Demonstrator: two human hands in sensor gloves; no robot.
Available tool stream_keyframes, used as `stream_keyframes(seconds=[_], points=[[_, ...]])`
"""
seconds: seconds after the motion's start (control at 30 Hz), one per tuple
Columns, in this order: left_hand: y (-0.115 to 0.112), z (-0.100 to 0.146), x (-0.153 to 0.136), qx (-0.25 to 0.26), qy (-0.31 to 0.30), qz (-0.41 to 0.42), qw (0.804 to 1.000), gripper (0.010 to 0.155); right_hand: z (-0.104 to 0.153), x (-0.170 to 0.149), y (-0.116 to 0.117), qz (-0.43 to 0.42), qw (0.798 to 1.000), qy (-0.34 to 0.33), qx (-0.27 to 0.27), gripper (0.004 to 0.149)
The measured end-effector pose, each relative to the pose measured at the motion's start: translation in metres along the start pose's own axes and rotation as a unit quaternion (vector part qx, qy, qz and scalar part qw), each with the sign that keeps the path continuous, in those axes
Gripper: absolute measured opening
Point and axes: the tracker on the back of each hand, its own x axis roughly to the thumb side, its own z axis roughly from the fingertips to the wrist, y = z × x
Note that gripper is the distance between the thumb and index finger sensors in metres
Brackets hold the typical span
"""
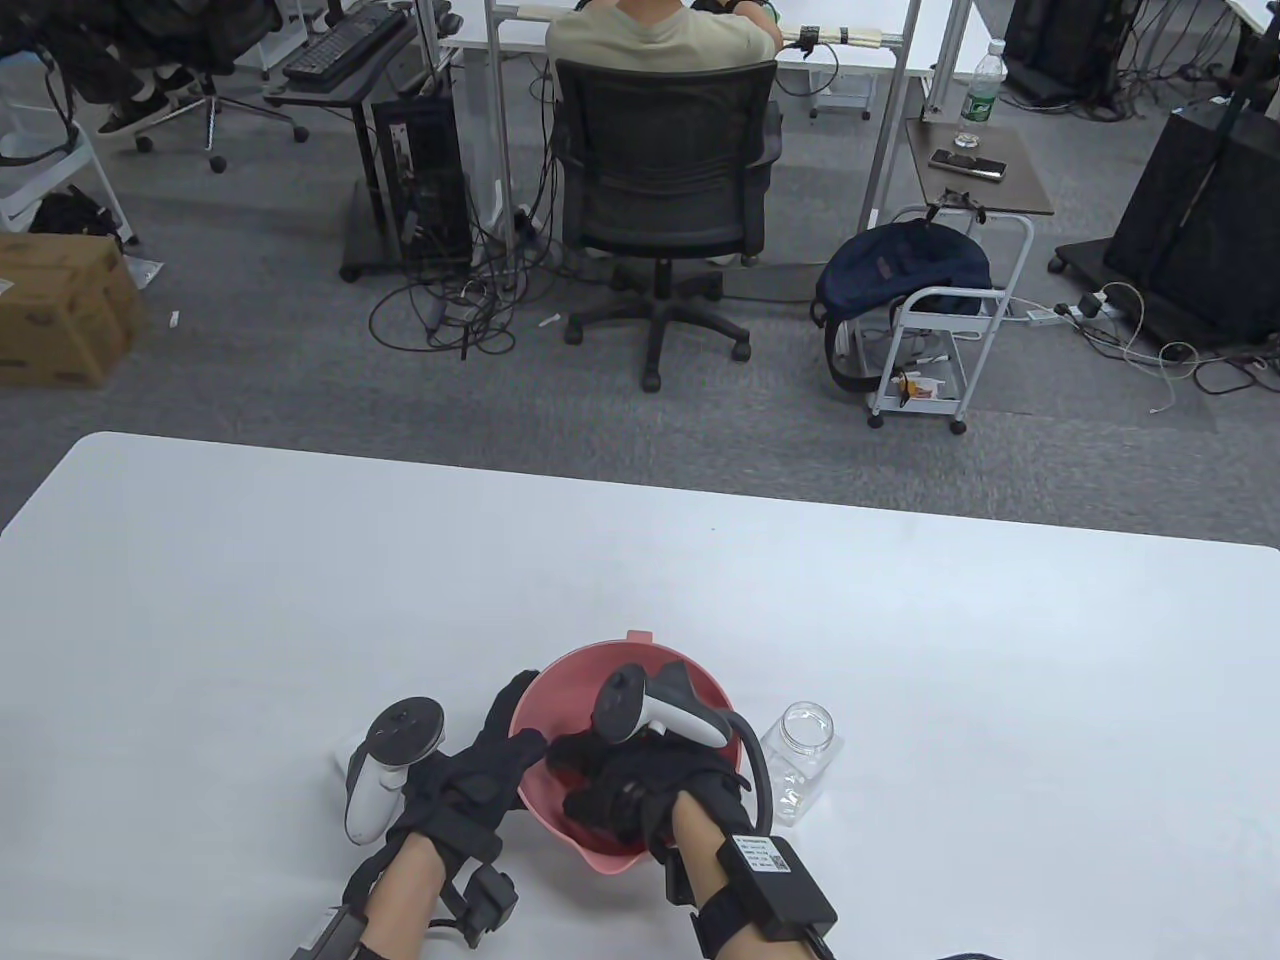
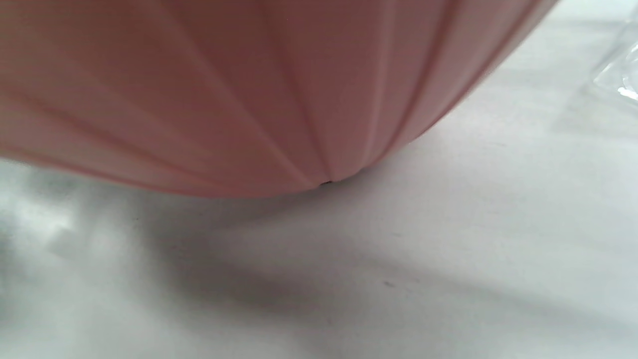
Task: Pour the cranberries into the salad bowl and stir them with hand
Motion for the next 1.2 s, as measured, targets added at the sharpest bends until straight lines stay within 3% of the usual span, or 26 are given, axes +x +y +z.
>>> stream_keyframes(seconds=[0.17,0.33,0.6,0.8,1.03,1.2], points=[[0.000,0.000,0.000,0.005,0.004,-0.003,1.000,0.069,-0.003,0.000,0.002,0.011,1.000,0.011,0.002,0.064],[0.000,0.000,0.000,0.007,0.007,-0.007,1.000,0.069,-0.003,-0.002,0.002,0.025,0.998,0.051,-0.015,0.081],[0.000,0.001,0.000,0.011,0.010,-0.013,1.000,0.069,-0.004,-0.003,0.002,0.067,0.992,0.108,-0.025,0.083],[0.000,0.001,0.000,0.012,0.012,-0.014,1.000,0.069,-0.008,-0.004,0.004,0.098,0.986,0.134,-0.011,0.068],[0.000,0.000,0.001,0.008,0.014,-0.016,1.000,0.069,-0.016,0.001,0.009,0.064,0.994,0.080,0.040,0.044],[0.000,0.001,0.001,0.014,0.018,-0.017,1.000,0.068,-0.014,-0.003,0.009,0.055,0.997,0.051,0.036,0.047]])
